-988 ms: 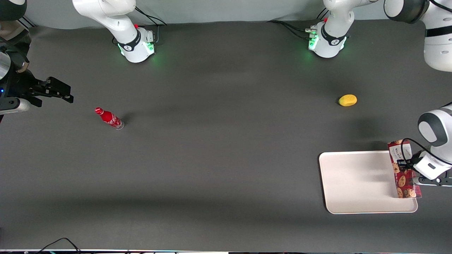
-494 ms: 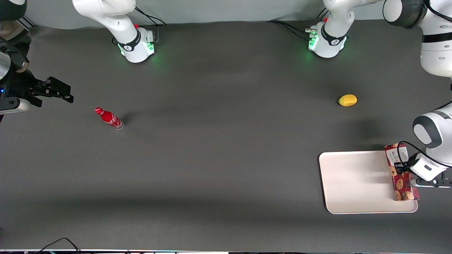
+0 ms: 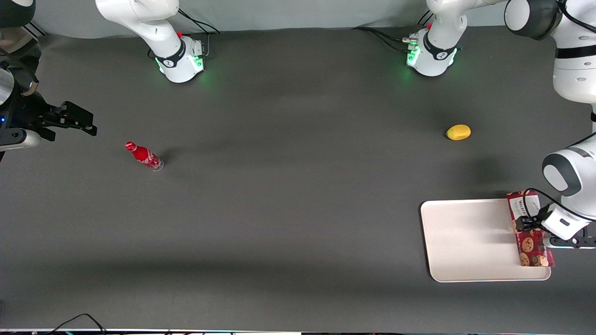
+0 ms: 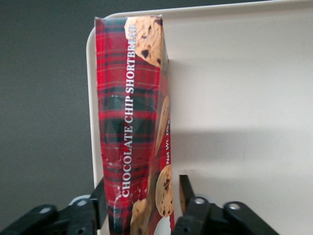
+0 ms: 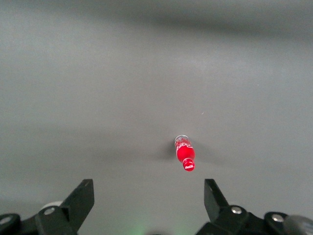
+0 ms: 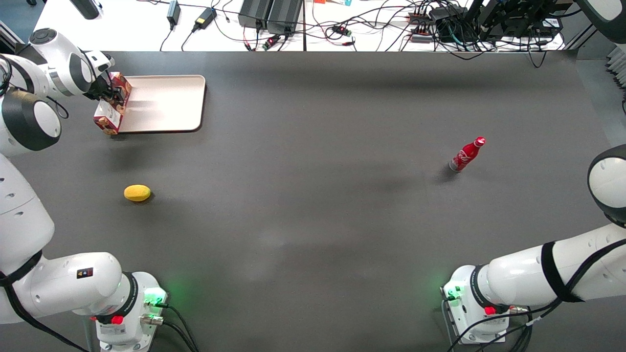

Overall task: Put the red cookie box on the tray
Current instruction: 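Carry the box over the white tray and lower it down, then open the left gripper to release the box and withdraw upward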

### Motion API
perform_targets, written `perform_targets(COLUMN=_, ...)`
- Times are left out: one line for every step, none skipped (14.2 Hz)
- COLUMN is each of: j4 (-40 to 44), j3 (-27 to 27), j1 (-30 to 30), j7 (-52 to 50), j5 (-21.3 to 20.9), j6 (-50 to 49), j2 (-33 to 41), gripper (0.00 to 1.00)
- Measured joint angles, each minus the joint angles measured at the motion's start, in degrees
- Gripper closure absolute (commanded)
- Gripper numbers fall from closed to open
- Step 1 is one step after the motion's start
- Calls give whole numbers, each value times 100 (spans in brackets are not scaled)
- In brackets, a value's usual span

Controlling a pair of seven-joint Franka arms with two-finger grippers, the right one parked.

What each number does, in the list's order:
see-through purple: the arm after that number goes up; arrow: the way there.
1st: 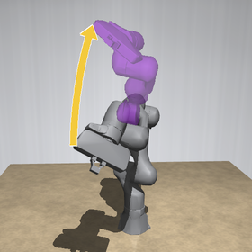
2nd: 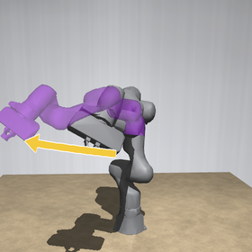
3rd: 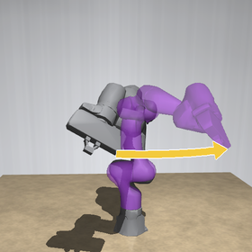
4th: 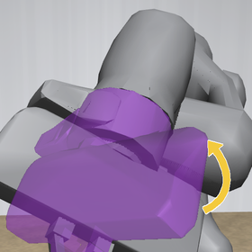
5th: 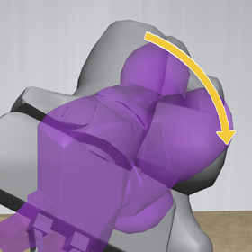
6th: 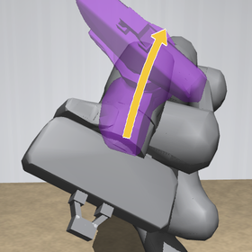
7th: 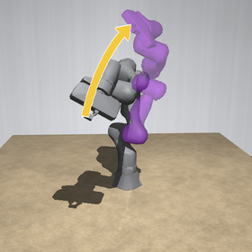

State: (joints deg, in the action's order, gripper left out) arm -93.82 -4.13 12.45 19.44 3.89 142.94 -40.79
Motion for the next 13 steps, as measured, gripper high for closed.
perform_targets(j4=1, j3=0, j1=0, j7=0, j5=1, j6=5, j2=0, gripper=0)
perform_targets(j4=5, j3=0, j1=0, j7=0, j5=1, j6=7, j2=0, gripper=0)
perform_targets(j4=14, j3=1, j1=0, j7=0, j5=3, j6=8, j2=0, gripper=0)
perform_targets(j4=34, j3=1, j1=0, j7=0, j5=6, j6=9, j2=0, gripper=0)
perform_targets(j4=79, j3=2, j1=0, j7=0, j5=18, j6=7, j2=3, gripper=0)
perform_targets(j4=148, j3=0, j1=0, j7=0, j5=32, j6=-50, j2=19, gripper=0)
perform_targets(j4=235, j3=-7, j1=4, j7=0, j5=43, j6=-216, j2=58, gripper=0)
perform_targets(j4=357, j3=-16, j1=13, j7=0, j5=52, j6=-513, j2=134, gripper=0)
perform_targets(j4=509, j3=-22, j1=23, j7=0, j5=60, j6=-861, j2=247, gripper=0)
perform_targets(j4=666, j3=-25, j1=24, j7=-8, j5=65, j6=-1184, j2=383, gripper=0)
perform_targets(j4=793, j3=-23, j1=23, j7=-43, j5=72, j6=-1470, j2=553, gripper=0)
perform_targets(j4=881, j3=-22, j1=22, j7=-154, j5=78, j6=-1736, j2=749, gripper=0)
perform_targets(j4=937, j3=-22, j1=21, j7=-336, j5=79, j6=-2076, j2=995, gripper=0)
